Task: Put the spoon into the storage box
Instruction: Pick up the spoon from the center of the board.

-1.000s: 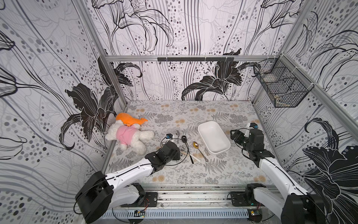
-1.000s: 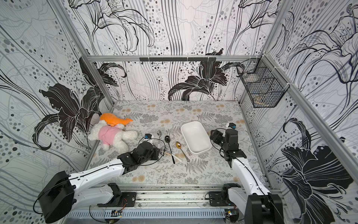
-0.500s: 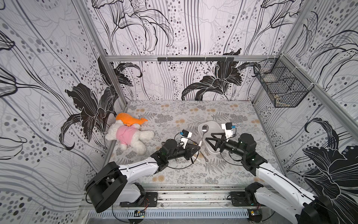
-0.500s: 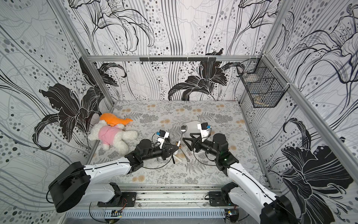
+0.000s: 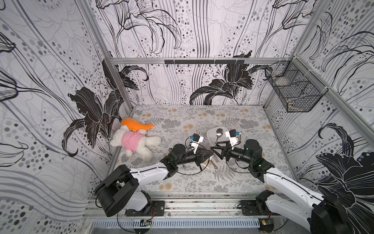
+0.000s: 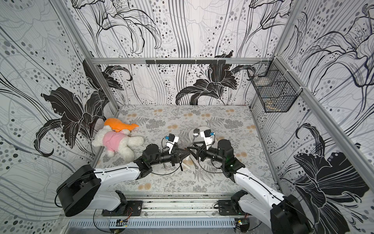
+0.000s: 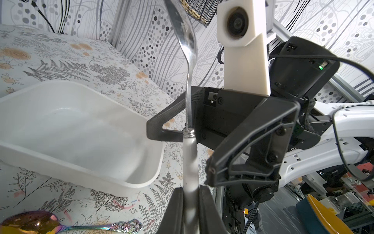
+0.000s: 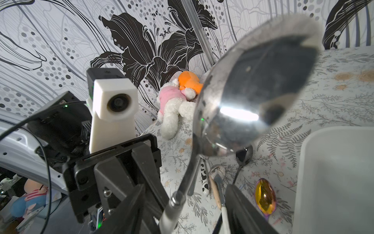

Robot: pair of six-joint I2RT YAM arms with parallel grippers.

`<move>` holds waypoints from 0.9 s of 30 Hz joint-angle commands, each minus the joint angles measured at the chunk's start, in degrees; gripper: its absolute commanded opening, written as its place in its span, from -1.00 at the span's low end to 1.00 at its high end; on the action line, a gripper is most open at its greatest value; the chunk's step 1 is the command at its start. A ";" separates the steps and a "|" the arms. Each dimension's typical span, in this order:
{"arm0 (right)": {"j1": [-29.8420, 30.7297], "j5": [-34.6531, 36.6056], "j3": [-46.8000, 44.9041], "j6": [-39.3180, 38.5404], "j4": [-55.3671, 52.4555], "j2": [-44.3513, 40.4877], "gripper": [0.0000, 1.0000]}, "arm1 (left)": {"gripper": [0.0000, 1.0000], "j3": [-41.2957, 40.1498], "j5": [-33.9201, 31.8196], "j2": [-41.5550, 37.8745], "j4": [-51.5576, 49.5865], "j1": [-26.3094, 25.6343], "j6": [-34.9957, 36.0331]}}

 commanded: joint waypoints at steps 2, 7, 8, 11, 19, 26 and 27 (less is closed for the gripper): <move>0.36 -0.06 -1.05 1.52 2.03 0.09 0.18 | -1.00 0.69 1.45 1.54 4.87 -0.22 -1.10; 0.40 -1.41 -1.19 2.61 2.38 0.27 0.02 | -1.00 0.13 1.47 1.68 6.44 -0.14 -1.84; 0.37 -1.44 -1.15 2.72 2.38 0.13 0.00 | -1.00 0.13 1.33 1.71 6.43 -0.14 -1.90; 0.37 -1.52 -1.38 2.65 1.60 -0.36 -0.02 | -1.00 0.05 1.34 1.59 6.63 0.04 -2.05; 0.35 -1.25 -2.92 3.43 1.85 -2.47 -0.14 | -1.00 -0.72 2.46 1.65 8.39 0.73 -3.15; 0.42 -2.19 -2.66 5.53 3.82 -1.52 -0.44 | -1.00 -1.62 3.34 1.70 9.71 0.88 -3.66; 0.35 -2.54 -2.62 6.17 4.40 -1.21 -0.51 | -1.00 -1.71 3.39 1.81 10.07 0.92 -3.85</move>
